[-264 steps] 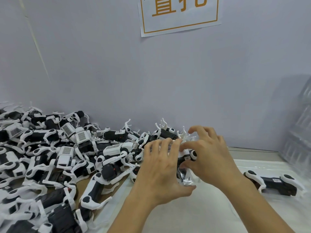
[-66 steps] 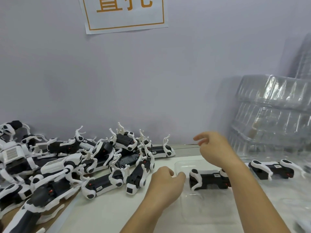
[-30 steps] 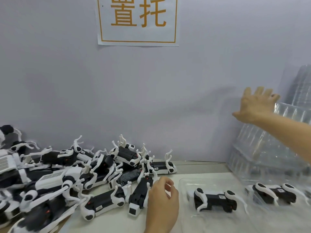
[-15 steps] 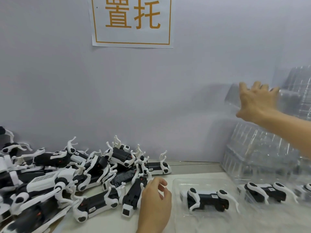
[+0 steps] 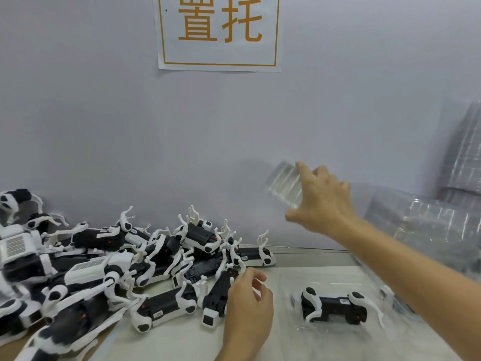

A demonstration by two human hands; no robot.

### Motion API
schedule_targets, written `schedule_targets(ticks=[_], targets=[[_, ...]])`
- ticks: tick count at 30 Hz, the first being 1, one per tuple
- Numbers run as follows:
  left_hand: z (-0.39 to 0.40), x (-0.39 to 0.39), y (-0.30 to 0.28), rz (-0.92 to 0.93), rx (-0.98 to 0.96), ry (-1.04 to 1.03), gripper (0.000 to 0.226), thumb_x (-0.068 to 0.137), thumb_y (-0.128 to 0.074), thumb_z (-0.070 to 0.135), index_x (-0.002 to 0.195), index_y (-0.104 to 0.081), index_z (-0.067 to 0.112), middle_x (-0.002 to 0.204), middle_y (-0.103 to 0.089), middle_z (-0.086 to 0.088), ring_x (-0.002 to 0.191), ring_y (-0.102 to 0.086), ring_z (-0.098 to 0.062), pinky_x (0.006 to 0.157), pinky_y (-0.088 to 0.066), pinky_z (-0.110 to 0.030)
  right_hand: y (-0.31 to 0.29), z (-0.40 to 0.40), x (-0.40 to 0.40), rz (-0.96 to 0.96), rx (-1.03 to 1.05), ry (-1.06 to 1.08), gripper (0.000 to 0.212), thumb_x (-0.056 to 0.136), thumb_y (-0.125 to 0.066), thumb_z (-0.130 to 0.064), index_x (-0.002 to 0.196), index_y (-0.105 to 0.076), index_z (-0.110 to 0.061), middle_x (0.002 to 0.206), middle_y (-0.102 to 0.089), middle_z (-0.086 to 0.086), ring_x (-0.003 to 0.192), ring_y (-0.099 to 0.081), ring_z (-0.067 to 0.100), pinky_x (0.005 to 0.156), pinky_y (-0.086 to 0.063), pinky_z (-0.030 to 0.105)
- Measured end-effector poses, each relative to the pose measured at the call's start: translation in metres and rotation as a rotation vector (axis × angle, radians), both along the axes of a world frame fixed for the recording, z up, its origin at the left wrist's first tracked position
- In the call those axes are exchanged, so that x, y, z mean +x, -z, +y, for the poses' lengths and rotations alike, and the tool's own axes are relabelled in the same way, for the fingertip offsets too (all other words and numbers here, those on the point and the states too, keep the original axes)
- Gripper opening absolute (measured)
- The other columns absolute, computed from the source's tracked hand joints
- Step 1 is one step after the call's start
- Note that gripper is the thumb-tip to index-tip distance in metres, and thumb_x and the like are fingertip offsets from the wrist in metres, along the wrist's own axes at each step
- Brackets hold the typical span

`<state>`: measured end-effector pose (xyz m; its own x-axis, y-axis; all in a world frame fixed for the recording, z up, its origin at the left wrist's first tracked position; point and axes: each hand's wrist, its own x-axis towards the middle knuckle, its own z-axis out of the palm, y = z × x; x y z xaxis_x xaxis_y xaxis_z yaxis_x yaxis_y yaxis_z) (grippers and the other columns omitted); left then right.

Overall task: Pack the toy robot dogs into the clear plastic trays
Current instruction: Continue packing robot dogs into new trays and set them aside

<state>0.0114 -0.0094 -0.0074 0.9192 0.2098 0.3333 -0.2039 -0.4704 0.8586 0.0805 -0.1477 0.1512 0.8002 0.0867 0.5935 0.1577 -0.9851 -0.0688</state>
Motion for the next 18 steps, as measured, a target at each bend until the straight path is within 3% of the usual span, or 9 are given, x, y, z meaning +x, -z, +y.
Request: schedule_targets(ticks=[4,6,9,13,16,18], targets=[[0.003,0.006,0.006,-0.004,0.13,0.05,0.022,0.098,-0.048,0.02,0.112,-0.054,0.036,0.118,-0.047,0.022,0.104,-0.045,-0.001,0.081,-0.032,-0.009,0.043,0.004,0.019,0.115,-0.272,0.151,0.086,0.068,-0.071,-0.033,0.14,-0.027,-0.018,0.111,-0.045,0.007,0.099,-0.05,0.027,0.086,-0.038,0.042],[0.004,0.01,0.01,0.007,0.186,0.055,0.032,0.1,-0.045,0.021,0.131,-0.052,0.028,0.133,-0.041,0.018,0.115,-0.039,0.001,0.091,-0.028,-0.01,0.059,0.009,0.029,0.146,-0.337,0.21,0.081,0.07,-0.07,-0.03,0.138,-0.029,-0.014,0.112,-0.047,0.009,0.101,-0.052,0.028,0.09,-0.038,0.045],[0.005,0.011,0.01,0.029,0.2,0.016,0.04,0.101,-0.042,0.021,0.141,-0.047,0.022,0.147,-0.031,0.01,0.134,-0.033,-0.005,0.101,-0.025,-0.013,0.078,0.017,0.039,0.194,-0.427,0.279,0.067,0.077,-0.066,-0.025,0.134,-0.035,-0.009,0.112,-0.048,0.01,0.1,-0.052,0.027,0.091,-0.036,0.044],[0.005,0.01,0.011,0.024,0.205,0.025,0.038,0.101,-0.042,0.022,0.139,-0.048,0.023,0.143,-0.035,0.011,0.125,-0.035,-0.001,0.095,-0.024,-0.01,0.098,0.019,0.052,0.352,-0.382,0.24,0.053,0.084,-0.063,-0.027,0.129,-0.04,-0.008,0.119,-0.047,0.011,0.111,-0.047,0.027,0.095,-0.035,0.043],[0.006,0.011,0.012,0.01,0.201,0.032,0.034,0.101,-0.044,0.024,0.135,-0.051,0.024,0.135,-0.037,0.015,0.111,-0.033,0.004,0.092,-0.025,-0.011,0.102,0.019,0.061,0.524,-0.151,0.031,0.04,0.097,-0.054,-0.031,0.128,-0.04,-0.01,0.13,-0.035,0.014,0.125,-0.036,0.032,0.099,-0.034,0.044],[0.006,0.012,0.012,0.012,0.194,0.028,0.031,0.1,-0.044,0.024,0.13,-0.053,0.025,0.129,-0.04,0.017,0.109,-0.037,0.003,0.089,-0.028,-0.012,0.098,0.017,0.064,0.613,-0.032,-0.053,0.036,0.101,-0.048,-0.031,0.129,-0.04,-0.008,0.132,-0.03,0.017,0.124,-0.039,0.035,0.099,-0.039,0.042]])
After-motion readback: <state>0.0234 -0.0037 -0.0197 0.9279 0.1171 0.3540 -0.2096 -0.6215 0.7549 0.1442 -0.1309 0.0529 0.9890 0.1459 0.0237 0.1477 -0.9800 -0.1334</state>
